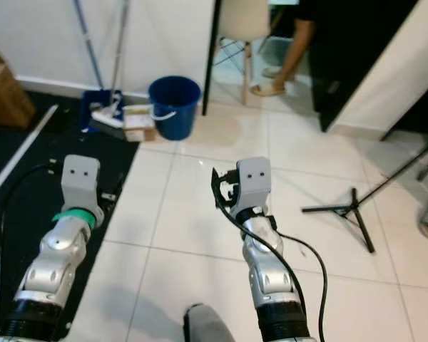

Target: Setting the table

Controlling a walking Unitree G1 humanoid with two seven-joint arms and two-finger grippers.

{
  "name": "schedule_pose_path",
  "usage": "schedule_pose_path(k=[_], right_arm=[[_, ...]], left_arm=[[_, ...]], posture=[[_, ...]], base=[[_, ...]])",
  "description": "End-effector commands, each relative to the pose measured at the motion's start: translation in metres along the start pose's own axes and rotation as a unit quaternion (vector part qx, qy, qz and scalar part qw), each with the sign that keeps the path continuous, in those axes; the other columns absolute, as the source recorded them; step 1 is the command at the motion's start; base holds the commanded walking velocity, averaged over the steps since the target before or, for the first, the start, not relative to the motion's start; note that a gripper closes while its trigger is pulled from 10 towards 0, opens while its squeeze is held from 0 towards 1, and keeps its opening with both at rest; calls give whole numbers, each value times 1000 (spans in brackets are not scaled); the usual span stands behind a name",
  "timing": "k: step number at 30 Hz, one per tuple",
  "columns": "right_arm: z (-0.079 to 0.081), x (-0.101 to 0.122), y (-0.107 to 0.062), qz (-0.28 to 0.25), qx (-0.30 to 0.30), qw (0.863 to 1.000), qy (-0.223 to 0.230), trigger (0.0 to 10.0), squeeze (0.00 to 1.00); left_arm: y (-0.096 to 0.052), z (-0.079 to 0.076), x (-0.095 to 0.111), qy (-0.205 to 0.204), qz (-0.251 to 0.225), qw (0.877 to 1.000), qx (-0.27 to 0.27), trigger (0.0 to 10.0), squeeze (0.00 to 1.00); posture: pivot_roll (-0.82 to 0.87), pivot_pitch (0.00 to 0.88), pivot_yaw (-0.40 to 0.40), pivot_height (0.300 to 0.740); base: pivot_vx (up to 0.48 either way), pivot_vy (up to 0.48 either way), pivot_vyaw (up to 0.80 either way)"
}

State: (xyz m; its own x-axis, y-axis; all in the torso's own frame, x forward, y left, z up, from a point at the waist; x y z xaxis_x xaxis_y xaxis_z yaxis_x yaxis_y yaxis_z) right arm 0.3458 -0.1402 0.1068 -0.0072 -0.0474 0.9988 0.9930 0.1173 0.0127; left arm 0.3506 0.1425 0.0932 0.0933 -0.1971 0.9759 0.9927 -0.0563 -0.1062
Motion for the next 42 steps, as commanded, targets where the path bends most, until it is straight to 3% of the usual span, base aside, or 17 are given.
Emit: schedule_pose_path(k=[1, 42], right_arm=[[-1, -4, -1, 8, -2, 1000, 4, 10000, 0], [-1, -5, 0, 10, 0, 1000, -1, 10000, 0]], left_arm=[[-2, 0, -7, 4, 10, 1000, -1, 10000, 0], [1, 4, -4, -6, 5, 1000, 10, 10000, 0]], posture=[[-182, 0, 32, 740], [-181, 0, 32, 740]], base=[[0, 0, -800], [0, 0, -800]])
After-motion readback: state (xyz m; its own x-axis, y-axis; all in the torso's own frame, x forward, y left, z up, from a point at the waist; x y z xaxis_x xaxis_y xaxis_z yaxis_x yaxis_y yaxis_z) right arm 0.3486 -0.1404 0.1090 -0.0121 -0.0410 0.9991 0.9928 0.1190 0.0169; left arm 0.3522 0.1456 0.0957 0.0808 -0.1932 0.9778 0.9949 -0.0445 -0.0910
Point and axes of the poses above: a point about 5 cm out from each wrist's last joint towards the gripper, its own y axis pointing out of the wrist towards the gripper, its own x axis along the axis of the wrist's last joint, z = x × y, the point moved 5 cm from there along y, pointing out of the wrist towards the gripper, and after that the axes turned 5 degrees about y, right-handed, at the moved point
